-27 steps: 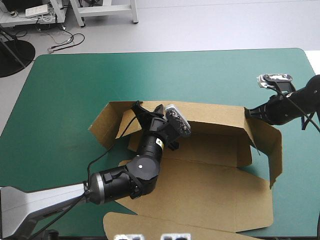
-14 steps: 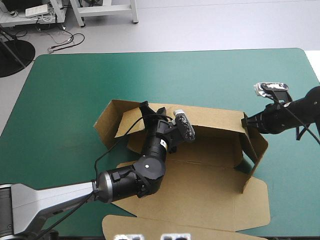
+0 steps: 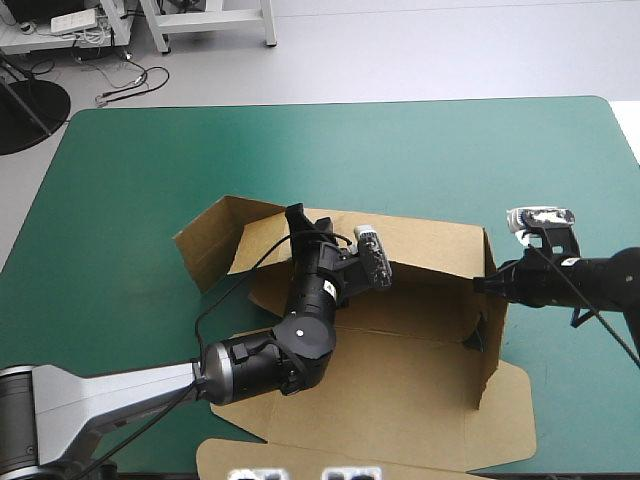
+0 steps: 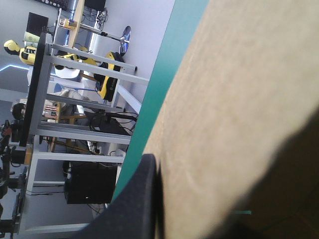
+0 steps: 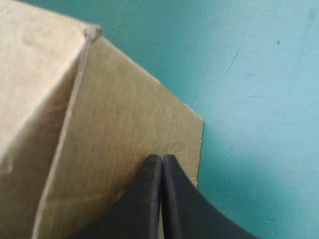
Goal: Fold the box
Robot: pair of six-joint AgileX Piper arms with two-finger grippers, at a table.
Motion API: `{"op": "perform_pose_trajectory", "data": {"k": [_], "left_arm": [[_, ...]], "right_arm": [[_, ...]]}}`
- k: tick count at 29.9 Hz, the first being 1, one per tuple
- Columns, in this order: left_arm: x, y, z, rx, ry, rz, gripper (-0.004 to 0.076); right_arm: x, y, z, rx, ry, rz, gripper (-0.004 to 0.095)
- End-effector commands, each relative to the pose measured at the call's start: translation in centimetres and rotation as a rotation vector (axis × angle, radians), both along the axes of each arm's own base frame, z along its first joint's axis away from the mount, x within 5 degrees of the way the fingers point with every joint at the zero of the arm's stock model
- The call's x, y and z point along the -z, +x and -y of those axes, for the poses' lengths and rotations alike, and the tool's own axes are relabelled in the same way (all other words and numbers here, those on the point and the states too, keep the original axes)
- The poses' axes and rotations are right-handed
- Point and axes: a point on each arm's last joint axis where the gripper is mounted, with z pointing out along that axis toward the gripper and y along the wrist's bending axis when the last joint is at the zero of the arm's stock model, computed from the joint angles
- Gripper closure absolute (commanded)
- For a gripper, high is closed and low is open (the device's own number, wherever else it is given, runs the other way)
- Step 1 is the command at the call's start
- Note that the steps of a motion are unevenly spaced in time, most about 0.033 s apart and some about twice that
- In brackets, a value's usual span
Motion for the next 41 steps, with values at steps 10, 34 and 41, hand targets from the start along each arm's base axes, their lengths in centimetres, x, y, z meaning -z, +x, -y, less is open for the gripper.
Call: {"op": "perform_pose_trajectory", "data": {"k": [10, 34, 41], "left_arm": [[-1.0, 0.0, 0.6, 0.023, -0.033, 0.023, 0.0734], [1.1, 0.4, 1.7, 0.048, 0.055, 0.004, 0.0734], [1.1, 0.4, 1.7, 0.048, 0.055, 0.004, 0.0734]], "right_arm": [[-2.2, -3.8, -0.6, -0.019, -0.019, 0.206, 0.0923], [2.2, -5.7, -1.0, -0.2, -0.143, 0.348, 0.0549], [0.9, -5.6, -1.2, -0.261, -0.17, 0.381, 0.0462]]}}
